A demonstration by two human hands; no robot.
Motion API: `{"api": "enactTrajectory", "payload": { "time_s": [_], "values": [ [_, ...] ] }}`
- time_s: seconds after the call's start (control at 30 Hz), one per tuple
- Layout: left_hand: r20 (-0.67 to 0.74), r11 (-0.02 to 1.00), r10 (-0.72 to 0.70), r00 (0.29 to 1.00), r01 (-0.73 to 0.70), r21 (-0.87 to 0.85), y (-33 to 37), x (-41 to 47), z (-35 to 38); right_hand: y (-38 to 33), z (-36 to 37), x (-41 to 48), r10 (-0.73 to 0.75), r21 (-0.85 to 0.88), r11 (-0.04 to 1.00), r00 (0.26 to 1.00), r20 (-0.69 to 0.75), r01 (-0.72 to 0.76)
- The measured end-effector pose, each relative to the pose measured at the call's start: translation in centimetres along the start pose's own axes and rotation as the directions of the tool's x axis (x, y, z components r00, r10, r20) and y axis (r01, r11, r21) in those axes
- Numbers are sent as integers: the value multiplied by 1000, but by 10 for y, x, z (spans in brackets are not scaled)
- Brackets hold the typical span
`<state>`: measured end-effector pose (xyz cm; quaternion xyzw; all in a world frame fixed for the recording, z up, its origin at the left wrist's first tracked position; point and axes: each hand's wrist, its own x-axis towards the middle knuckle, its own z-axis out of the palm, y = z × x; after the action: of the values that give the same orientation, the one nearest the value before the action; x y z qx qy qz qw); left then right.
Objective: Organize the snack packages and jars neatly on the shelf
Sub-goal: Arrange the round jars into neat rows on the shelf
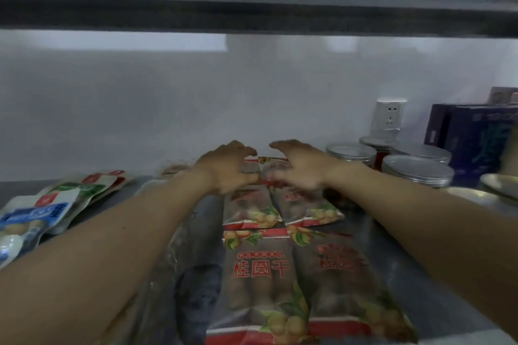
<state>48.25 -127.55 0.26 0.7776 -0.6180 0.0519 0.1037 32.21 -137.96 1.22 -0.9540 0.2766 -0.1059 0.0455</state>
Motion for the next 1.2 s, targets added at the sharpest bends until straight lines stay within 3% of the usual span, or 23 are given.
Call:
{"api": "enactTrajectory", "payload": {
  "time_s": [0.1, 0.2, 0.6, 0.9, 1.03, 1.13, 1.2],
  "values": [
    [-171, 998, 18, 985, -28, -54, 20, -8, -15, -2, -34, -24, -38, -98, 995, 996, -84, 30],
    [-214, 993, 45, 976, -67, -99, 46, -16, -27, 6, -60, -50, -27, -166, 986, 995, -93, 11],
    [-174, 981, -17, 985, -17, -193, 163, -17, -9, 88, -92, -106, 48, -121, 992, 997, 61, -40],
    [-201, 977, -57, 978, 13, -214, 185, -20, -8, 101, -104, -125, 62, -211, 977, 978, 200, -19],
    [-243, 965, -31, 970, -34, -259, 190, -31, -11, 100, -102, -129, 43, -86, 996, 993, 109, -34],
    [-281, 945, -30, 959, -65, -321, 194, -35, -13, 98, -104, -133, 30, 60, 998, 993, -111, -24],
    [-288, 888, -48, 956, -91, -451, 201, -38, -16, 93, -112, -135, 47, 145, 989, 964, -263, -8]
  ]
}}
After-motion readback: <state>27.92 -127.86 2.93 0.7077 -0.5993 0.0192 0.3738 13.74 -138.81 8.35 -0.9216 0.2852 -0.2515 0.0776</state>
